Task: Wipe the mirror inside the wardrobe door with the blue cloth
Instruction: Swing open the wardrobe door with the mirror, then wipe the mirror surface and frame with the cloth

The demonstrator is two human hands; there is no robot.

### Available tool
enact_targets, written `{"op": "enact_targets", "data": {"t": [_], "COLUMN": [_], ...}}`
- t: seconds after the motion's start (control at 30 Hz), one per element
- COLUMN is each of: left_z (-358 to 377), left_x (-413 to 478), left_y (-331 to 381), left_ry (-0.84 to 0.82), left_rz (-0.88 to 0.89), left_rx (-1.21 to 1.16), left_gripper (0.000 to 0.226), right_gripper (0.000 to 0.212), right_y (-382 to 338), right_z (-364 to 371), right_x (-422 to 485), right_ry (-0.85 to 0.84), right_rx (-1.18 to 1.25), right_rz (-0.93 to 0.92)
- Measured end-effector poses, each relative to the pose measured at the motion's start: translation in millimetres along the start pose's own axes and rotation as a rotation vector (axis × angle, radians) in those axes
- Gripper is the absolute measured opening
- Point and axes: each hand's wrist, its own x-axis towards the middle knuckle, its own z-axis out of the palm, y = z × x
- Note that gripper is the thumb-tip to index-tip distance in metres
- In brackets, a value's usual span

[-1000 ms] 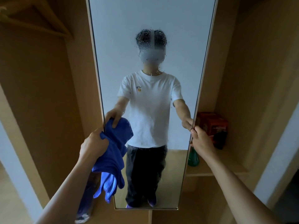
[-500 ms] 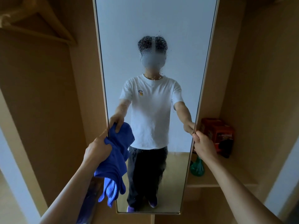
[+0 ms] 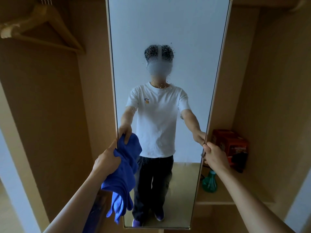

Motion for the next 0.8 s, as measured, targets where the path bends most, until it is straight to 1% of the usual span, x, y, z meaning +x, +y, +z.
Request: {"op": "enact_targets", "data": {"t": [0.1, 0.2, 0.27, 0.33, 0.4, 0.47, 0.5, 0.57, 0.6, 0.63, 0.67, 0.73, 0.8], "left_z": [0.6, 1.7, 1.8, 2.5, 0.7, -2.4, -4.3, -7.4, -8.1, -8.3, -7.9, -5.6, -2.8], "left_x": [-1.9, -10.4, -21.0, -33.4, -45.2, -57.9, -64.4, -76.9, -82.7, -87.6, -91.8, -97.6, -102.5], "left_y": [-0.6, -3.3, -7.8, -12.8, -11.2, -1.7, 5.1, 20.3, 27.0, 33.7, 39.3, 49.2, 56.7], "left_ry": [-0.004, 0.005, 0.005, -0.009, -0.056, -0.101, -0.119, -0.164, -0.193, -0.218, -0.235, -0.252, -0.255], "left_rz": [0.008, 0.027, 0.05, 0.092, 0.147, 0.202, 0.222, 0.229, 0.221, 0.21, 0.196, 0.162, 0.123], "left_rx": [0.005, -0.017, -0.024, -0.023, -0.074, -0.225, -0.318, -0.524, -0.631, -0.727, -0.81, -0.935, -1.02], "left_gripper": [0.085, 0.083, 0.075, 0.068, 0.064, 0.062, 0.06, 0.058, 0.057, 0.055, 0.054, 0.052, 0.049], "right_gripper": [0.036, 0.034, 0.03, 0.028, 0.042, 0.058, 0.061, 0.057, 0.05, 0.041, 0.041, 0.036, 0.04], "right_y": [1.0, 2.2, 4.4, 6.5, 5.5, -1.3, -5.7, -15.1, -19.4, -24.1, -28.1, -35.0, -39.1], "right_z": [-1.2, 0.6, 5.9, 13.3, 21.8, 29.2, 31.9, 33.9, 34.8, 35.3, 35.7, 35.4, 31.3], "right_x": [-0.6, -4.3, -13.0, -27.2, -45.1, -64.0, -73.2, -91.8, -101.1, -109.0, -115.5, -125.4, -132.4], "right_ry": [-0.021, -0.046, -0.062, -0.103, -0.186, -0.285, -0.342, -0.478, -0.558, -0.626, -0.663, -0.676, -0.64], "right_rx": [-0.023, 0.015, 0.039, -0.012, -0.117, -0.155, -0.136, -0.02, 0.063, 0.16, 0.265, 0.477, 0.651], "right_rz": [0.018, 0.054, 0.091, 0.112, 0.116, 0.13, 0.124, 0.099, 0.09, 0.097, 0.136, 0.265, 0.357]}}
